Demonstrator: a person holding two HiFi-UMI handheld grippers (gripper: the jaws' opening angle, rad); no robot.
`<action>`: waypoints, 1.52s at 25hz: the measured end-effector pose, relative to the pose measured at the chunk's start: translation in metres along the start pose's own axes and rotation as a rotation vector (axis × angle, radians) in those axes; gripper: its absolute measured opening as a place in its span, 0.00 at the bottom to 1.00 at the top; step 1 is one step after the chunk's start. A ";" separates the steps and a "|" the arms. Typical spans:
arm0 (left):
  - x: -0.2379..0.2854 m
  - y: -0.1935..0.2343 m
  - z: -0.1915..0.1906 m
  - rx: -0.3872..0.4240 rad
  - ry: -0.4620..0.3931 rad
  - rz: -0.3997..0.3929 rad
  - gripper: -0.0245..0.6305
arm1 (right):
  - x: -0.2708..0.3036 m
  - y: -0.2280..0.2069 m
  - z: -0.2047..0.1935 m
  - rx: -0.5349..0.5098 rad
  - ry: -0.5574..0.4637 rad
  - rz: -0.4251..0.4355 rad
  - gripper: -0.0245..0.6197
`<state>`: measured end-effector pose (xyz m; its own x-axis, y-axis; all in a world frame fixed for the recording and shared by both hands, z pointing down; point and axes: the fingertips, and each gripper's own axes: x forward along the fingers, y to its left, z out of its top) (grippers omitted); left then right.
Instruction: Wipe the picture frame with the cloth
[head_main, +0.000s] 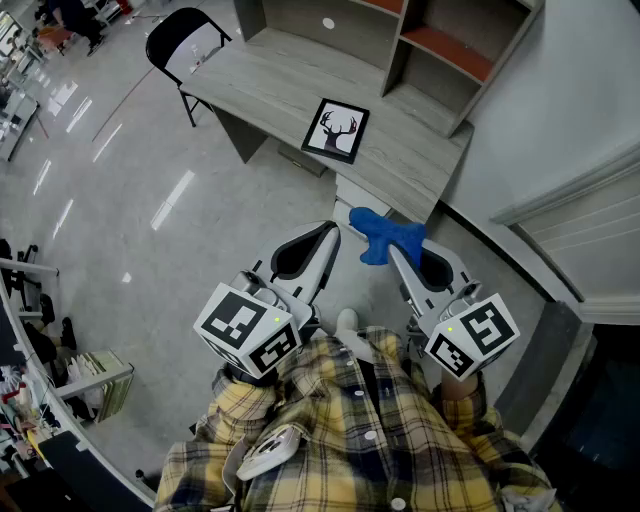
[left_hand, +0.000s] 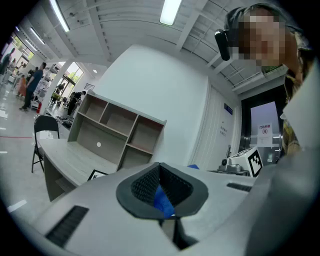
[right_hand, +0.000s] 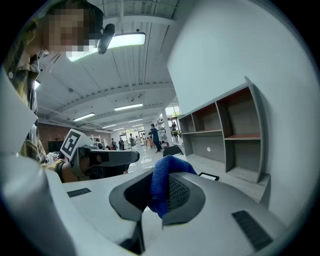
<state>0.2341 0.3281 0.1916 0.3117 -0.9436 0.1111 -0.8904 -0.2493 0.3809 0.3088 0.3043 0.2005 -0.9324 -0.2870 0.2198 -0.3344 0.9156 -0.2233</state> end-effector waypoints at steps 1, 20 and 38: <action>0.001 0.002 0.000 0.003 0.001 0.000 0.04 | 0.002 -0.001 0.000 -0.001 -0.003 0.001 0.10; 0.004 0.004 -0.011 -0.013 -0.015 0.054 0.04 | -0.005 -0.010 -0.010 0.012 -0.008 0.052 0.10; -0.017 0.103 0.003 -0.068 -0.033 0.091 0.04 | 0.091 0.006 -0.020 0.045 0.061 0.073 0.10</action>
<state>0.1367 0.3177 0.2265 0.2183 -0.9686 0.1189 -0.8896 -0.1474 0.4324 0.2242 0.2894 0.2381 -0.9450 -0.2009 0.2581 -0.2728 0.9195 -0.2831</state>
